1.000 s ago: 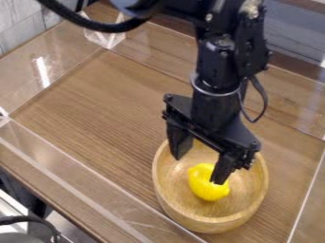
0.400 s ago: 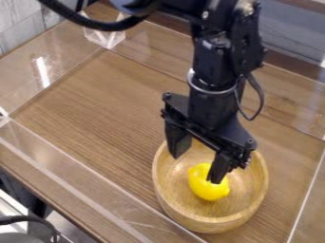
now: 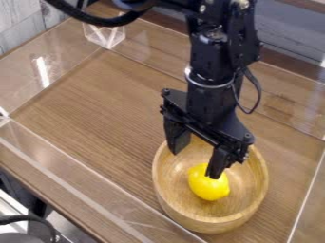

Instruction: Remove the lemon from inside the brown bowl and put it on the table

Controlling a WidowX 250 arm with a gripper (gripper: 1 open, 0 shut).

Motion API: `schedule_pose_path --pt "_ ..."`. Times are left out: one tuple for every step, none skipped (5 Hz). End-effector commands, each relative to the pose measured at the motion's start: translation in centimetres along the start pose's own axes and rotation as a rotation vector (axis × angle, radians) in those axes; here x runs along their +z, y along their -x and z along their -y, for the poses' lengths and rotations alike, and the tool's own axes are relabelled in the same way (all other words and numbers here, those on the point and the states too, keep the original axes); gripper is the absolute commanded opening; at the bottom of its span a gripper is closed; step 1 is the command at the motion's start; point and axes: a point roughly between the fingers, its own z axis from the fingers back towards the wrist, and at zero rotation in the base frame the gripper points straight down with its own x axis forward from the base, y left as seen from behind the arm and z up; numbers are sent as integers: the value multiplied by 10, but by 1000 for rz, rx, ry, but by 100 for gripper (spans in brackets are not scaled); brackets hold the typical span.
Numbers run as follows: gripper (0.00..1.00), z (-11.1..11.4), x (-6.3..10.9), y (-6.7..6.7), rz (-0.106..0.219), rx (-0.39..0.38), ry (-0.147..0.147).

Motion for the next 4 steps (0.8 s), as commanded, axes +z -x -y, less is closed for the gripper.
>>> schedule_pose_path --pt "100 1 3 -9 42 -11 7" --pt "100 2 -5 -9 44 -23 8" --pt "100 4 -14 -10 44 -30 8" --pt "100 4 -23 -11 45 -33 8"
